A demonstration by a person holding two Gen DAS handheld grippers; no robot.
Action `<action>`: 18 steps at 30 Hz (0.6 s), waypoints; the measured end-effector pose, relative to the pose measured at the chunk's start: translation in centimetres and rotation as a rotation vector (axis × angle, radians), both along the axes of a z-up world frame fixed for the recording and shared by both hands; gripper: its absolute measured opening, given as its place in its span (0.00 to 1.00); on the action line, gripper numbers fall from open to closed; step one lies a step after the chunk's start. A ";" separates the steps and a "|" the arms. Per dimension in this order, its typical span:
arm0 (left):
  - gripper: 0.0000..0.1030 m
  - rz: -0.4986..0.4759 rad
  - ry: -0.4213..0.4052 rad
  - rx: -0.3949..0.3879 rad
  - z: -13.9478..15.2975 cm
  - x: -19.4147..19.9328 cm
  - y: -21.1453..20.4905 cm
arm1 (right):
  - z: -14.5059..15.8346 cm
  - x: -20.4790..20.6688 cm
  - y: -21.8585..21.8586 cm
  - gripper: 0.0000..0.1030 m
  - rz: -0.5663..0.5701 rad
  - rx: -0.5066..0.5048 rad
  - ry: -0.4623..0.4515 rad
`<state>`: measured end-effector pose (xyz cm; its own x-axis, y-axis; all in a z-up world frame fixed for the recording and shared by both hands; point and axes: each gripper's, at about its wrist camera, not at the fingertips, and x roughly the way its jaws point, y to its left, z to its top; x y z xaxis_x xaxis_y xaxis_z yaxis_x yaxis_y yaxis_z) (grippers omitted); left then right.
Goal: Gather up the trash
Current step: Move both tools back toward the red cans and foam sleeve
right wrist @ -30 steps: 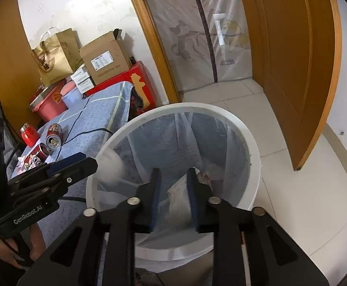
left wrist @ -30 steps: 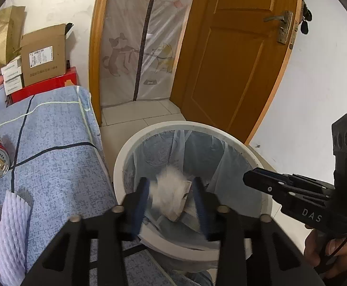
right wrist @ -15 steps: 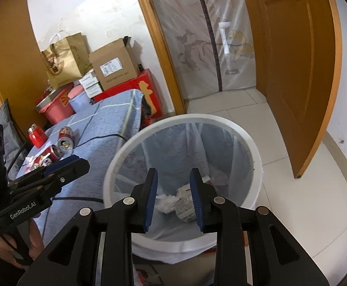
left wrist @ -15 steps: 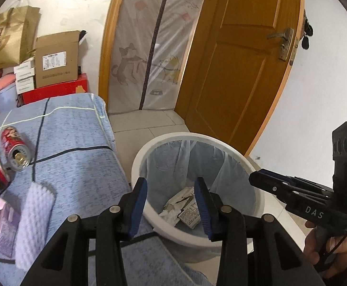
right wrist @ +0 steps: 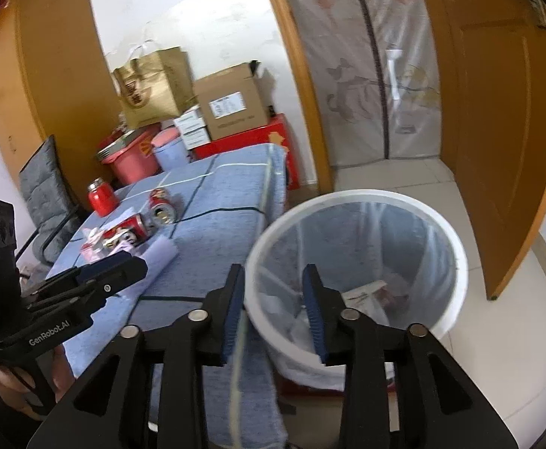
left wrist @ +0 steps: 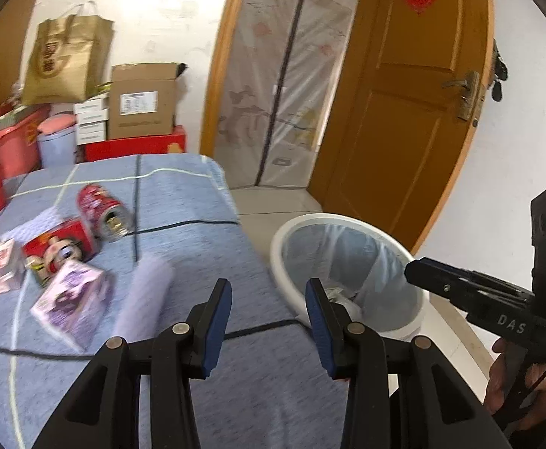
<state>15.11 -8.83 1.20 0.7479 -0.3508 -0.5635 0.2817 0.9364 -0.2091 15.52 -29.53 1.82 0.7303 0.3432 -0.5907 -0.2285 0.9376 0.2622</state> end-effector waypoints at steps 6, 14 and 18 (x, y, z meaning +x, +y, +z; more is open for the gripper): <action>0.40 0.065 0.011 0.002 -0.4 -1.4 3.1 | -0.1 -0.5 2.5 0.41 0.068 -0.001 0.002; 0.40 0.156 -0.003 0.026 -0.6 -3.1 6.4 | 0.1 -0.7 5.1 0.45 0.130 -0.004 -0.001; 0.40 0.203 0.000 0.032 -0.6 -3.4 8.1 | 0.2 -0.6 6.4 0.45 0.160 -0.008 -0.011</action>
